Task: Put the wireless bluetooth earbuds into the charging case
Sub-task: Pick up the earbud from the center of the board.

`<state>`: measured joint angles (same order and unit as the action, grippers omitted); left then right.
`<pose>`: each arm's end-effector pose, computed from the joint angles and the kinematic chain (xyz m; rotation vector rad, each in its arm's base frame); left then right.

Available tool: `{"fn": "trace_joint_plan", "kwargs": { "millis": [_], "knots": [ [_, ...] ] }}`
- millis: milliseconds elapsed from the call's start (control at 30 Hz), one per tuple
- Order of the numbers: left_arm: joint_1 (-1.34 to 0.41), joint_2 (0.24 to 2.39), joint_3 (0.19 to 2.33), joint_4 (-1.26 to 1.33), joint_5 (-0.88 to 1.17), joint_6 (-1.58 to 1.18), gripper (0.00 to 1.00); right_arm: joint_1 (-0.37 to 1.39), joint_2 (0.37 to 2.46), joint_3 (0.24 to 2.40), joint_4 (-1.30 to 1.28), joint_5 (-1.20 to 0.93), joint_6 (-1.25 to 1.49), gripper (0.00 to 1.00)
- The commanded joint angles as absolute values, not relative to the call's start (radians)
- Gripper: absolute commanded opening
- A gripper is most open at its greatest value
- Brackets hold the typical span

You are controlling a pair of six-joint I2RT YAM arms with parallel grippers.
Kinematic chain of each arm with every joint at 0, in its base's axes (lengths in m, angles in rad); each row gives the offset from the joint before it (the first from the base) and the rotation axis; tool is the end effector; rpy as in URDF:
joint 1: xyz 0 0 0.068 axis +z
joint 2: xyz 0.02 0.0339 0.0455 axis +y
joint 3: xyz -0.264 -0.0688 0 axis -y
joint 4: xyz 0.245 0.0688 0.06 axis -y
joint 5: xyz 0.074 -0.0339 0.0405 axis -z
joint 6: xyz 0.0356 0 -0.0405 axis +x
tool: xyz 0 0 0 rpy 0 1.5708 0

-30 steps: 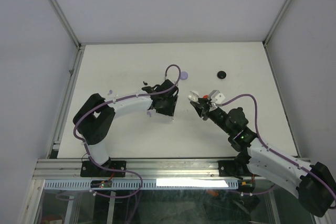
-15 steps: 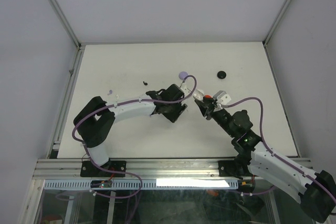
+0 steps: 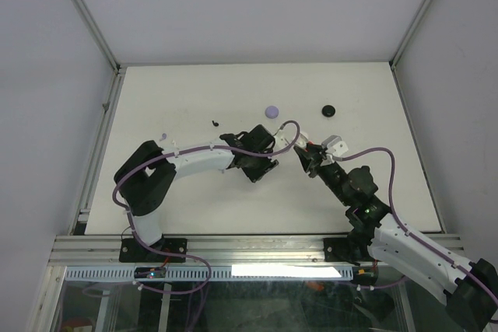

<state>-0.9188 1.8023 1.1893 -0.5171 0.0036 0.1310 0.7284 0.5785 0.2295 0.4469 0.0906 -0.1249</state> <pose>0.2197 -0.2880 0.1795 1.3671 2.3585 -0.2389 0.1205 0.1032 0.2411 -0.5472 1.3832 0.4227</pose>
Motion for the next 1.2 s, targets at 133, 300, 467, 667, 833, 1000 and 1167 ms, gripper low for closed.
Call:
{"fn": "trace_joint_plan", "kwargs": {
  "millis": [133, 300, 467, 667, 833, 1000, 1167],
  "knots": [
    [-0.939, 1.824, 1.225, -0.529, 0.029, 0.17, 0.39, 0.73, 0.562, 0.224, 0.49, 0.118, -0.115, 0.04],
    [-0.94, 1.863, 1.234, -0.526, -0.051, 0.144, 0.28, 0.73, 0.558, 0.222, 0.492, 0.121, -0.114, 0.04],
    [-0.936, 1.882, 1.239, -0.516, -0.13, 0.077, 0.19, 0.73, 0.553, 0.217, 0.496, 0.124, -0.112, 0.04],
    [-0.91, 1.891, 1.235, -0.527, -0.257, -0.129, 0.18, 0.73, 0.565, 0.219, 0.498, 0.119, -0.109, 0.04],
    [-0.863, 1.866, 1.236, -0.573, -0.302, -0.362, 0.19, 0.73, 0.579, 0.221, 0.5, 0.114, -0.108, 0.04],
    [-0.817, 1.837, 1.238, -0.566, -0.328, -0.486, 0.24, 0.731, 0.584, 0.222, 0.497, 0.105, -0.106, 0.04],
    [-0.793, 1.825, 1.265, -0.566, -0.32, -0.49, 0.32, 0.731, 0.574, 0.222, 0.492, 0.103, -0.106, 0.04]
  ]
}}
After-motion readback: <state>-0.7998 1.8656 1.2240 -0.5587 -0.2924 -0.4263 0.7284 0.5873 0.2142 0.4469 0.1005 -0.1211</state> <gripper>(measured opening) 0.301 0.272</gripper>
